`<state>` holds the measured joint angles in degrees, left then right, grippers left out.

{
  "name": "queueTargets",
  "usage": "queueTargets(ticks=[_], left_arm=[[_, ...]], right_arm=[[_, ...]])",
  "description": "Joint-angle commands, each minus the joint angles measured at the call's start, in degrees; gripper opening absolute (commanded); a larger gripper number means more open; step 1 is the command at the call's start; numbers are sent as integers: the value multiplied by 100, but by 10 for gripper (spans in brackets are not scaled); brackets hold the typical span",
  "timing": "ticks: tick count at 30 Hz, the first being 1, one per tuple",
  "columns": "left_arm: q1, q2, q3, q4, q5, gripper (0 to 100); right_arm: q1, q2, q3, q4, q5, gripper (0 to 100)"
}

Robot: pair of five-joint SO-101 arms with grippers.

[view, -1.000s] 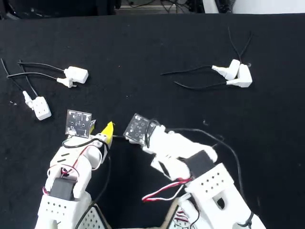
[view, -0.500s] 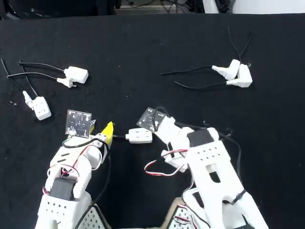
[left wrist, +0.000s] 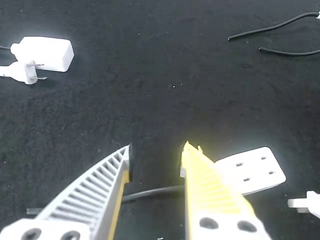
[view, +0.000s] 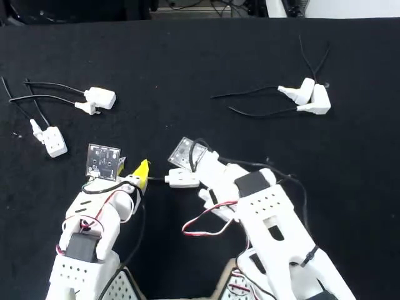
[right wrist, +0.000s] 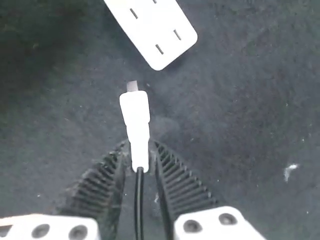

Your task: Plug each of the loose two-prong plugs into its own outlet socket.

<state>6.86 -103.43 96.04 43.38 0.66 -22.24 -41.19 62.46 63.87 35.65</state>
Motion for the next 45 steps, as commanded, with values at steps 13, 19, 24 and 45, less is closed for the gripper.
queueTargets(ticks=[13,19,24,45], left_arm=[[31,9,136,44,-35,173],[31,18,136,44,-35,173],[31,18,136,44,-35,173],[31,9,136,44,-35,173]], right_arm=[[1495,31,-1200,2426,1758,11],[1495,40,-541,1820,1758,11],[1495,602,-303,1512,1758,11],[422,1578,-1253,1459,1090,107]])
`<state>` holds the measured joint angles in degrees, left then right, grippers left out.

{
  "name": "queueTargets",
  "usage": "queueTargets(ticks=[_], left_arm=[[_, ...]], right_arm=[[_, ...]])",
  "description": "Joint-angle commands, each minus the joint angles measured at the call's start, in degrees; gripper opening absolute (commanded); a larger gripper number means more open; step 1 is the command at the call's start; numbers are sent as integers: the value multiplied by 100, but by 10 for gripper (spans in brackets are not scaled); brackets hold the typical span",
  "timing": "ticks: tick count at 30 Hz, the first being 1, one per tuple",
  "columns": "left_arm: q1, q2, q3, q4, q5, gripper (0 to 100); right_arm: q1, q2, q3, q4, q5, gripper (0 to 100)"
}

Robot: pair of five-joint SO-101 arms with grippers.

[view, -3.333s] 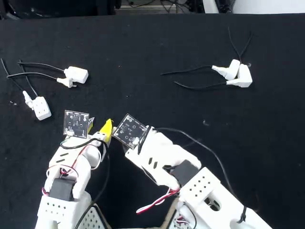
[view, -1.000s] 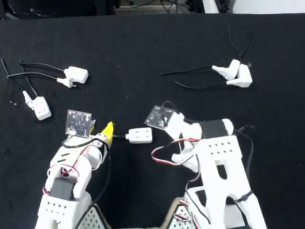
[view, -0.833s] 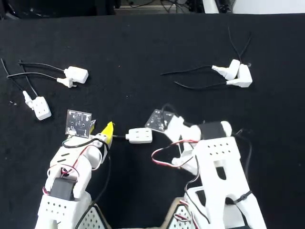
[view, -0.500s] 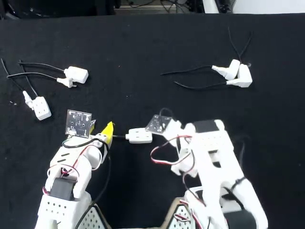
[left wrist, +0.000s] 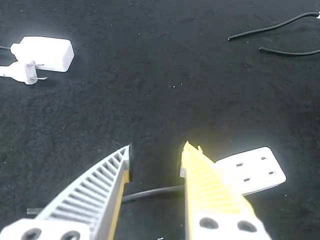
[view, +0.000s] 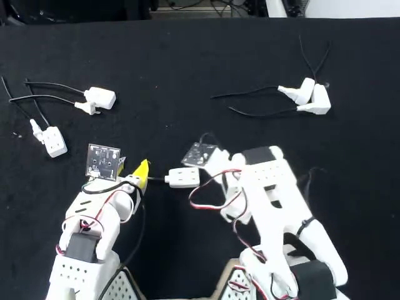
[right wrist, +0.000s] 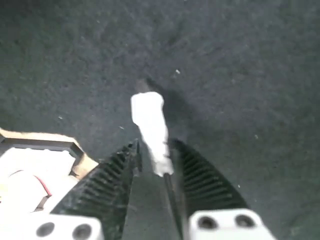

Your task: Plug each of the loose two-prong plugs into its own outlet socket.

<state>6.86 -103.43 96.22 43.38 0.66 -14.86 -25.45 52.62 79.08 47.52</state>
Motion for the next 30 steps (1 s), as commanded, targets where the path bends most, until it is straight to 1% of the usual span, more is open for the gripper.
queueTargets(ticks=[1,6,10,11,14,16,18,21,23,25,30], left_arm=[[31,9,119,44,-35,173],[31,9,119,44,-35,173],[-136,0,119,44,-35,173],[-198,0,119,44,-35,173],[-259,-9,119,44,-35,173],[-251,-9,119,44,-35,173],[-251,-9,119,44,-35,173],[-242,-9,119,44,-35,173],[-251,-9,119,44,-35,173],[-251,-9,119,44,-35,173],[-251,-9,119,44,-35,174]], right_arm=[[-387,4,-277,-62,-123,99],[-484,40,-268,-141,-211,12],[-378,4,-268,-79,-193,31],[-308,4,-268,-62,-70,38],[-141,31,-127,167,651,78],[-114,4,31,527,1521,93],[-53,4,242,695,2576,92],[264,4,488,527,3824,95],[457,4,541,360,4448,96],[510,48,541,255,4624,100],[501,48,831,-149,4624,153]])
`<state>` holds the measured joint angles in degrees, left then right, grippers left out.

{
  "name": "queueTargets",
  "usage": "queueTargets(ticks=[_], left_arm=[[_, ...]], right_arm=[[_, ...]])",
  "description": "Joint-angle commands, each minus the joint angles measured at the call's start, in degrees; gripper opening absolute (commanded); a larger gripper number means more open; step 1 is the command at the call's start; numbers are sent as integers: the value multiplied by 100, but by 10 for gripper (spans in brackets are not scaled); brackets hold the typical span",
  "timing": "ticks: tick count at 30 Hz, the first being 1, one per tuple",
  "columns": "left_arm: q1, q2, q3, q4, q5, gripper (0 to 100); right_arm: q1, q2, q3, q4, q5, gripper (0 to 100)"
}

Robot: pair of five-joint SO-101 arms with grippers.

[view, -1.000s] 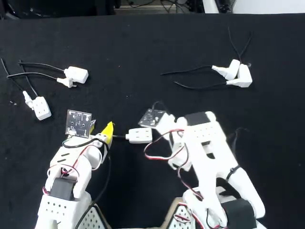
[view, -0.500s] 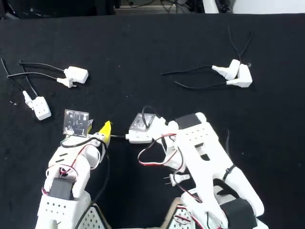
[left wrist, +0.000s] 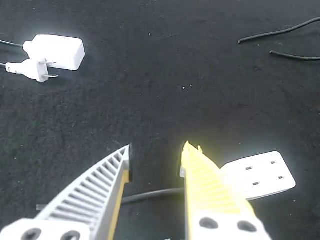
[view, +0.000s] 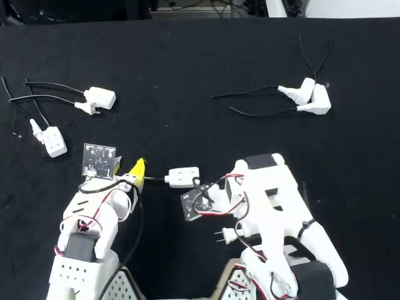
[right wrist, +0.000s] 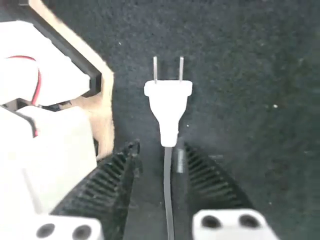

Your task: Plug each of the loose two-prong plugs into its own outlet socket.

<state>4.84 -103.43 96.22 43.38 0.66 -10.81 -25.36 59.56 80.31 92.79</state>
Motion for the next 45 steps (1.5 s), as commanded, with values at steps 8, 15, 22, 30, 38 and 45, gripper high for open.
queueTargets(ticks=[8,15,22,30,38,45], left_arm=[[-66,-9,110,44,-35,174],[-57,-9,110,44,-35,174],[-48,-9,110,44,-35,174],[-40,-18,13,44,-26,173],[-4,-18,-40,44,18,173],[-4,-18,-40,0,167,175]], right_arm=[[123,40,716,-1160,79,105],[123,-4,330,-1011,-484,11],[-220,-4,-549,-1143,-1978,10],[-1433,-4,-857,-2251,-4589,10],[-2637,40,-857,-3490,-5899,11],[-2690,48,-857,-3789,-6110,11]])
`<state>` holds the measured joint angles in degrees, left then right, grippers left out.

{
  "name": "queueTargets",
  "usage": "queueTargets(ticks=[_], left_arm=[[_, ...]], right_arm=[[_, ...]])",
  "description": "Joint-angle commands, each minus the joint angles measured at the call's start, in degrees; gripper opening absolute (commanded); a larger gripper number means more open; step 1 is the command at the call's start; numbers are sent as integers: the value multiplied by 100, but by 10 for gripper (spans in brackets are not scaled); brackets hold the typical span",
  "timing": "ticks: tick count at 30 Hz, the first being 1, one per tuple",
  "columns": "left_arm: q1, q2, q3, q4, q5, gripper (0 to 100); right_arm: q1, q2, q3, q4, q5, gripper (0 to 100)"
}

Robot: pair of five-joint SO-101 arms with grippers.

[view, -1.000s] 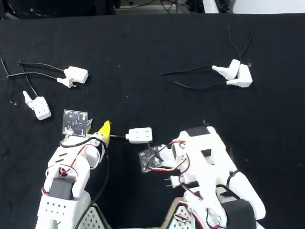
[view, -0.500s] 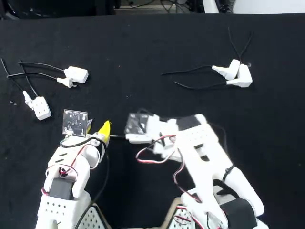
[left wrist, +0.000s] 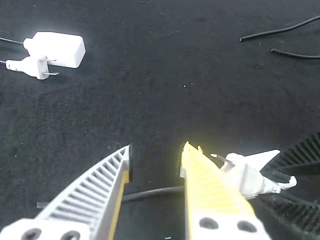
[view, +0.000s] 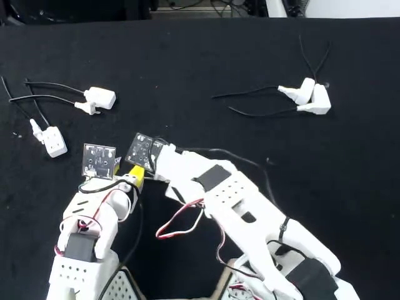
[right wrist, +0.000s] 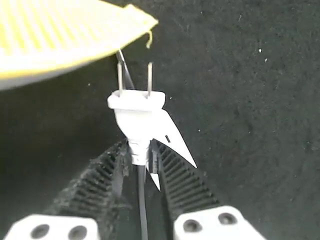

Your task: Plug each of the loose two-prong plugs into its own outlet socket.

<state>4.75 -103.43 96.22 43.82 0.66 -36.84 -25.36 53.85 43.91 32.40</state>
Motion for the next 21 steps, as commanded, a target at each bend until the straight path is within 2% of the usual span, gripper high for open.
queueTargets(ticks=[1,7,14,21], left_arm=[[4,-18,-48,-44,273,176],[295,-18,-110,-9,422,177],[365,-18,-31,-44,413,177],[347,-18,48,-62,404,178]], right_arm=[[-88,48,-286,-158,-70,11],[-88,48,-286,-167,-97,11],[-97,-4,-303,-316,-554,11],[-176,-4,-699,167,-554,11]])
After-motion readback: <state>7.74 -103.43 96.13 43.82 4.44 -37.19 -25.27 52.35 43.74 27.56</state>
